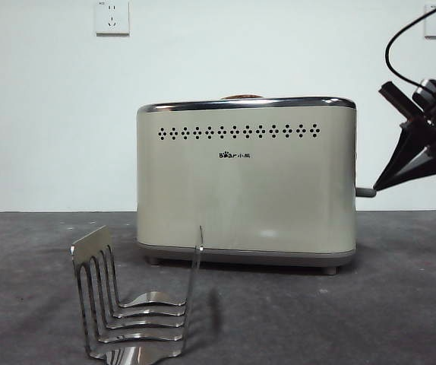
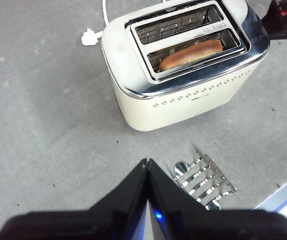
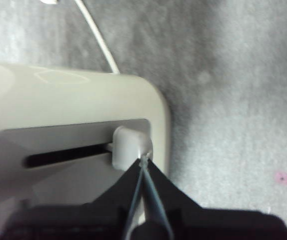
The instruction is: Pick up a slice of bread from the rack,put the bread on the toaster,press the button
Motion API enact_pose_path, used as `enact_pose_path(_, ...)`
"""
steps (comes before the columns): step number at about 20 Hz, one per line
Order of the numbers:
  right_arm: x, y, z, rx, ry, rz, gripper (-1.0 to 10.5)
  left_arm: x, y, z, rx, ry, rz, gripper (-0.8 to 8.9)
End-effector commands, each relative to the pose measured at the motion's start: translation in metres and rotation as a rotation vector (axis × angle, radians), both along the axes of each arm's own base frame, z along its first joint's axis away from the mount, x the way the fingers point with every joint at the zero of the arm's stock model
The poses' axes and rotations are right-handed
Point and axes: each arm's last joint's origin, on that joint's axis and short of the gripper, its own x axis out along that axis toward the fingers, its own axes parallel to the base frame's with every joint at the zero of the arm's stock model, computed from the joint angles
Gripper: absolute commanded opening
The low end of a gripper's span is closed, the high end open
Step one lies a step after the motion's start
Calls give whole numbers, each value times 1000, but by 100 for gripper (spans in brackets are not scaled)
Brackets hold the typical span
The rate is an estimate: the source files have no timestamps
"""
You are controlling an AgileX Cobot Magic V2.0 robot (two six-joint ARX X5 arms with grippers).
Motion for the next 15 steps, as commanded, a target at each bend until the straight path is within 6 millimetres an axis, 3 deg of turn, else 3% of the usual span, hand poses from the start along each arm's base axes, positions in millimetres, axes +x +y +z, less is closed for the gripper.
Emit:
enact_pose_path(1, -2, 1, 19, -14, -66, 9, -7, 0, 0, -2, 2, 6, 4, -5)
enact_pose_path(5, -9, 2, 59, -23, -151, 17, -7, 0, 0, -2, 2, 6, 3, -5)
enact_pose_path(9, -27, 2, 108, -46, -231, 43, -7, 0, 0, -2, 2, 6, 3, -5)
enact_pose_path(15, -88, 1, 182, -197, -365, -31, -7, 0, 0, -2, 11, -1, -18, -5)
